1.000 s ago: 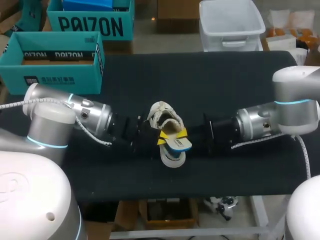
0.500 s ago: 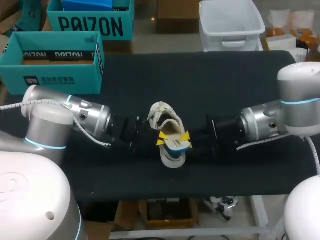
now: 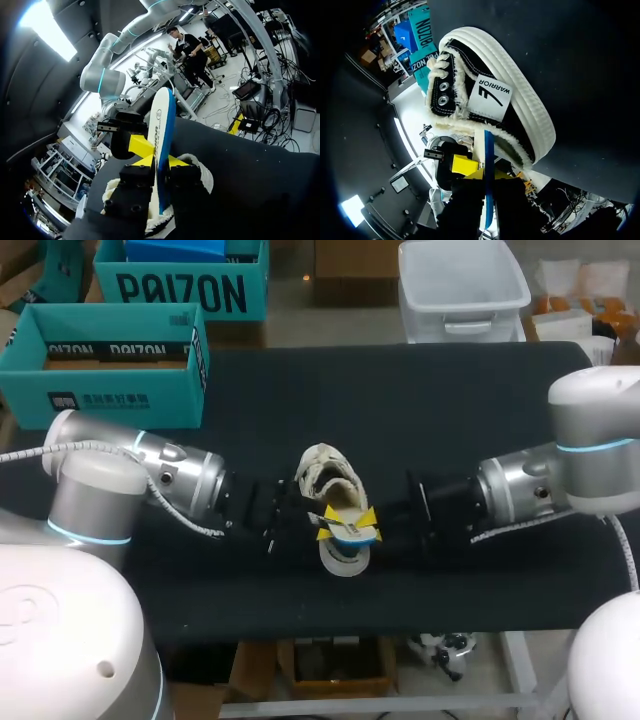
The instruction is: Open the shoe tongue, take the insole out of the shoe, put the insole back into the shoe, and pack the shoe into the shoebox
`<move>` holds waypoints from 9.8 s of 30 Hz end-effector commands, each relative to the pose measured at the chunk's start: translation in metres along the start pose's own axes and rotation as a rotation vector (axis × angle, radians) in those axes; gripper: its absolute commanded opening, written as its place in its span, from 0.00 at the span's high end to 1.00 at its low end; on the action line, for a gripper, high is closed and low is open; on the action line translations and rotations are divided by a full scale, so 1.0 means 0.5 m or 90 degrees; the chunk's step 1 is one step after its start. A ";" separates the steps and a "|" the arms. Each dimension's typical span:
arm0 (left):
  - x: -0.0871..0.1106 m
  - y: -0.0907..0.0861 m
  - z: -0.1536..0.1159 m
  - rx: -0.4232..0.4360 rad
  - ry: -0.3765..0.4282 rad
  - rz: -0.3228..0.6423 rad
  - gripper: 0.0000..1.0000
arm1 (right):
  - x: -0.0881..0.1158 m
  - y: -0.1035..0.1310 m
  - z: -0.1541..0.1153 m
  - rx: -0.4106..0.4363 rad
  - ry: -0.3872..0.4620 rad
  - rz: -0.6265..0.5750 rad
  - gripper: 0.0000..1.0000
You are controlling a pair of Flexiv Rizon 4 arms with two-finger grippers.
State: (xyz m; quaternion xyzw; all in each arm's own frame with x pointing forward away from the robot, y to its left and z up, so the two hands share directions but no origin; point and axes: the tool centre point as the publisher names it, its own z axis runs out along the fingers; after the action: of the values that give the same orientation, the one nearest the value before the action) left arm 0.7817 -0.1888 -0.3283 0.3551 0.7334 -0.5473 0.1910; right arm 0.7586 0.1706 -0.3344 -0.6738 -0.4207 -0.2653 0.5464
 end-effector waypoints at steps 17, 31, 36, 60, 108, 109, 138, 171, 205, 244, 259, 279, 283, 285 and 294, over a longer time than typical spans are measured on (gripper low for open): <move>-0.007 0.084 0.007 -0.034 0.003 -0.069 1.00 | 0.001 0.078 0.012 -0.009 -0.026 0.010 1.00; 0.001 0.081 0.005 -0.029 0.002 -0.069 1.00 | 0.020 -0.013 -0.009 -0.058 -0.029 -0.001 0.69; 0.002 0.079 0.007 -0.028 0.000 -0.071 1.00 | 0.016 -0.017 -0.003 -0.051 -0.025 -0.004 1.00; 0.000 0.023 0.014 -0.028 0.001 -0.024 1.00 | -0.009 0.032 0.007 -0.013 -0.019 0.007 1.00; 0.002 0.003 0.009 -0.026 0.014 -0.022 1.00 | -0.009 0.053 0.015 0.004 -0.053 0.012 1.00; 0.001 0.007 0.011 -0.031 0.015 -0.025 1.00 | -0.009 0.055 0.015 0.005 -0.052 0.012 1.00; -0.003 -0.030 -0.113 -0.019 0.052 -0.144 0.00 | -0.024 0.064 0.021 -0.032 -0.137 0.011 1.00; -0.032 -0.089 -0.298 -0.358 0.041 -0.515 0.00 | 0.042 0.031 -0.020 -0.159 -0.416 -0.253 1.00; -0.023 -0.076 -0.341 -0.432 -0.014 -0.752 0.00 | -0.070 0.093 0.071 -0.239 -0.629 -0.400 1.00; -0.020 -0.032 -0.376 -0.474 -0.098 -0.885 0.00 | -0.074 0.077 0.079 -0.284 -0.615 -0.409 1.00; -0.026 -0.028 -0.371 -0.519 -0.110 -0.923 0.00 | -0.101 0.102 0.075 -0.293 -0.656 -0.391 1.00; 0.009 -0.082 -0.295 -0.570 -0.150 -0.973 0.00 | 0.000 0.068 -0.126 -0.274 -0.578 -0.546 1.00; 0.022 -0.093 -0.257 -0.590 -0.167 -0.982 0.00 | 0.010 0.073 -0.172 -0.241 -0.592 -0.564 1.00; 0.027 -0.102 -0.240 -0.595 -0.186 -0.989 0.00 | 0.010 0.081 -0.195 -0.213 -0.586 -0.582 1.00; 0.033 -0.090 -0.181 -0.634 -0.272 -1.056 0.00 | 0.002 0.136 -0.258 -0.119 -0.643 -0.639 0.83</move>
State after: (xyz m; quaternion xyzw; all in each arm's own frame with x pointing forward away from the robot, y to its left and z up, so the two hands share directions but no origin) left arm 0.7410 -0.0928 -0.2677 -0.4821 0.8508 -0.2075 -0.0245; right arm 0.8212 0.0479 -0.3391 -0.4965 -0.8488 -0.1810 -0.0150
